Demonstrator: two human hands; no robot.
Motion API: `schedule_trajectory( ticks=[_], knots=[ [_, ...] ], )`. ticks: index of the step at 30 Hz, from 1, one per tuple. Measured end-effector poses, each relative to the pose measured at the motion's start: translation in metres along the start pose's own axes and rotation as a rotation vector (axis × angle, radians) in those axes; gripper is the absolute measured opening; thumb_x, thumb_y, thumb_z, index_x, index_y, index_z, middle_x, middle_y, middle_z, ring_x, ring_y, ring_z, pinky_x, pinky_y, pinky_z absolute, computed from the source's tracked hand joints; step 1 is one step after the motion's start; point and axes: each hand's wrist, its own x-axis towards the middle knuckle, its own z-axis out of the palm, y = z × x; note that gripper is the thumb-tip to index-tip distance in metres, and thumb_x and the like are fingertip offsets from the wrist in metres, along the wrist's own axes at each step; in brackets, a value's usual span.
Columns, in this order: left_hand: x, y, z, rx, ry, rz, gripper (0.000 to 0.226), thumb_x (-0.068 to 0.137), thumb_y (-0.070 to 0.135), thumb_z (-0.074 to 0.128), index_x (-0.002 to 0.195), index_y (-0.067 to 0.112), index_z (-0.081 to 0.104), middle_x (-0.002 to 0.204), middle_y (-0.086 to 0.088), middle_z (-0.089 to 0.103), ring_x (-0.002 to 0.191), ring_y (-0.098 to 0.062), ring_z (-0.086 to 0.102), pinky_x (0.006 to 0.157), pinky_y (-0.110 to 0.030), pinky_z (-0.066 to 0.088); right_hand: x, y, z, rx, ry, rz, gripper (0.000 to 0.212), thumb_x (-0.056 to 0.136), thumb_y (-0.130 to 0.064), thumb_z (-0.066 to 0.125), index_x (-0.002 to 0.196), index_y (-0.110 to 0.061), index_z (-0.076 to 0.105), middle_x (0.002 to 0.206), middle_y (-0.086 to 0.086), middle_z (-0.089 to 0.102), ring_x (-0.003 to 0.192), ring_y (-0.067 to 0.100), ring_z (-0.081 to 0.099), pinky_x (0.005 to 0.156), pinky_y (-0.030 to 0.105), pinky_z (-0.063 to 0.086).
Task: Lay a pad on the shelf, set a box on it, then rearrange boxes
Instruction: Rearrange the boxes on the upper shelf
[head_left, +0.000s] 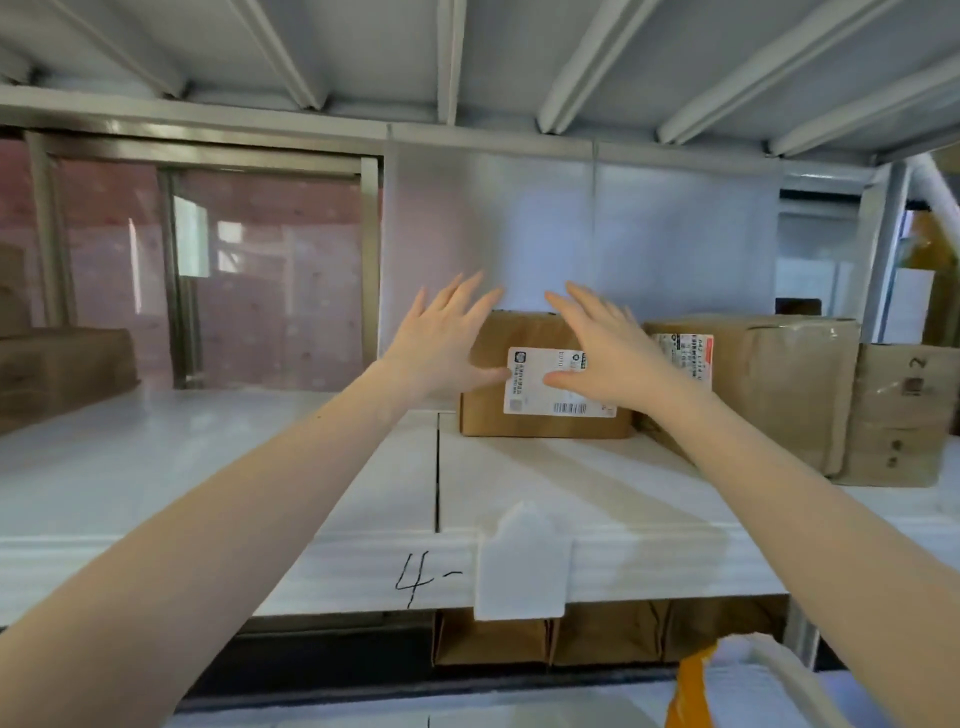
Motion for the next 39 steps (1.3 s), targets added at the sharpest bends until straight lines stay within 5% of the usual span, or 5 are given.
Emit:
schedule_trajectory(
  ticks=[12, 16, 20, 35, 39],
  knots=[
    [0.009, -0.023, -0.007, 0.047, -0.039, 0.017, 0.096, 0.061, 0.064, 0.071, 0.138, 0.019, 0.035, 0.125, -0.004, 0.049, 0.118, -0.025, 0.045, 0.095, -0.039, 0.037, 0.032, 0.017, 0.007, -0.022, -0.121, -0.037, 0.107, 0.07, -0.056, 0.069, 0.149, -0.029, 0.003, 0.159, 0.008, 0.005, 0.147, 0.024, 0.001, 0.116, 0.055, 0.004],
    [-0.018, -0.057, -0.03, 0.055, -0.047, 0.019, 0.088, 0.062, 0.065, 0.07, 0.135, 0.024, 0.042, 0.112, -0.001, 0.052, 0.106, -0.022, 0.048, 0.086, -0.037, 0.042, 0.041, -0.002, 0.001, 0.054, -0.206, -0.07, 0.102, 0.07, -0.057, 0.069, 0.147, -0.032, 0.008, 0.154, 0.005, 0.023, 0.14, 0.029, 0.023, 0.112, 0.054, 0.023],
    [-0.05, -0.09, -0.049, 0.069, -0.058, -0.043, 0.087, 0.064, 0.062, 0.071, 0.138, 0.028, 0.039, 0.111, 0.002, 0.048, 0.105, -0.02, 0.044, 0.087, -0.036, 0.042, 0.05, -0.04, 0.007, 0.19, -0.185, -0.158, 0.082, 0.078, -0.045, 0.067, 0.144, -0.031, 0.02, 0.139, 0.005, 0.04, 0.125, 0.026, 0.042, 0.102, 0.043, 0.038],
    [-0.141, -0.207, -0.112, 0.104, -0.118, -0.296, 0.066, 0.079, 0.041, 0.069, 0.136, 0.026, 0.04, 0.13, -0.003, 0.053, 0.118, -0.027, 0.048, 0.094, -0.044, 0.044, 0.09, -0.201, 0.028, 0.257, -0.115, -0.331, 0.057, 0.09, -0.022, 0.055, 0.141, -0.021, 0.031, 0.139, 0.005, 0.039, 0.124, 0.024, 0.042, 0.094, 0.033, 0.038],
    [-0.148, -0.232, -0.106, 0.197, -0.1, -0.328, 0.061, 0.084, 0.033, 0.064, 0.136, 0.018, 0.036, 0.132, -0.009, 0.054, 0.116, -0.033, 0.053, 0.096, -0.045, 0.042, 0.095, -0.226, 0.035, 0.234, -0.141, -0.326, 0.052, 0.09, -0.021, 0.054, 0.135, -0.019, 0.03, 0.128, 0.009, 0.05, 0.105, 0.024, 0.048, 0.077, 0.031, 0.039]
  ],
)
